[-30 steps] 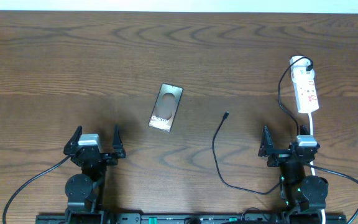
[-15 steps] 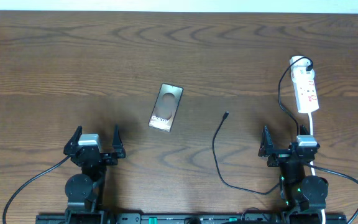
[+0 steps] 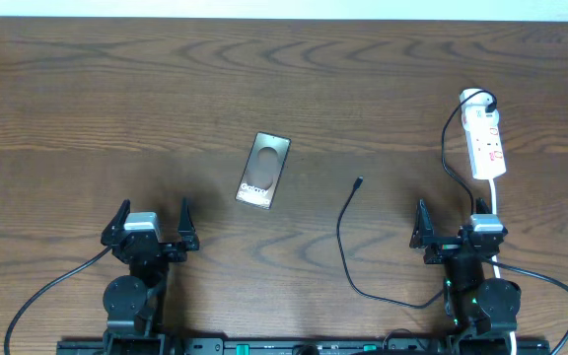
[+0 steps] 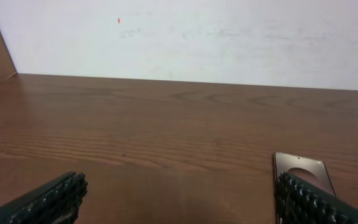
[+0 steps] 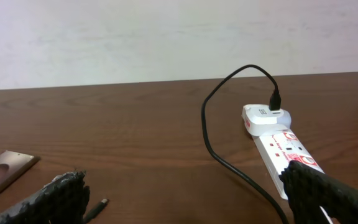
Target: Plug charger to phone and switch on socket
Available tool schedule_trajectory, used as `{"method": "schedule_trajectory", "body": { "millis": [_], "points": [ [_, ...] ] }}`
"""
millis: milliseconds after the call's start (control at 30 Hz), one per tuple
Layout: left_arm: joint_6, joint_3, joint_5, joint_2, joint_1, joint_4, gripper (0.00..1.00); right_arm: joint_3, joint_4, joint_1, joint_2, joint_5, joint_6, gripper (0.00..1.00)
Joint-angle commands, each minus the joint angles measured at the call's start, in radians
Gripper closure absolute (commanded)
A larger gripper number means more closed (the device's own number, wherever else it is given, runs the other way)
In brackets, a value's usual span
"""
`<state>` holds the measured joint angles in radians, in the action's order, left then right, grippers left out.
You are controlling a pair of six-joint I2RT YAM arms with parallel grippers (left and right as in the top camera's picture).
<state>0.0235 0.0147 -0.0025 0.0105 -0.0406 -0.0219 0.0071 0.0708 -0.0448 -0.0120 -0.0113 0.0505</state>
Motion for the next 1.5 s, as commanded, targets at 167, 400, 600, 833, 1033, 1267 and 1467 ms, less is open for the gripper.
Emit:
{"method": "schedule_trajectory", "body": {
  "millis": [167, 400, 600, 833, 1033, 1267, 1467],
  "points": [
    [0.006, -0.011, -0.013, 0.0, 0.005, -0.049, 0.02, -0.002, 0.004, -0.015, 0.005, -0.006, -0.011, 0.01],
    [0.006, -0.011, -0.013, 0.0, 0.005, -0.049, 0.02, -0.002, 0.003, -0.015, 0.005, -0.006, -0.011, 0.01],
    [0.006, -0.011, -0.013, 0.0, 0.005, -0.049, 0.02, -0.002, 0.003, -0.015, 0.005, -0.006, -0.011, 0.01],
    [0.006, -0.011, -0.013, 0.0, 0.005, -0.049, 0.02, -0.002, 0.003, -0.015, 0.005, -0.006, -0.011, 0.01],
    [0.006, -0.011, 0.005, 0.0, 0.005, -0.045, 0.02, -0.002, 0.003, -0.015, 0.005, -0.006, -0.011, 0.01],
    [-0.121, 0.018, 0.048, 0.002, 0.005, -0.064, 0.02, -0.002, 0.003, -0.015, 0.005, -0.006, -0.011, 0.01],
    [-0.146, 0.111, 0.094, 0.065, 0.005, -0.139, 0.02, -0.002, 0.003, -0.015, 0.005, -0.006, -0.011, 0.01]
  ]
}}
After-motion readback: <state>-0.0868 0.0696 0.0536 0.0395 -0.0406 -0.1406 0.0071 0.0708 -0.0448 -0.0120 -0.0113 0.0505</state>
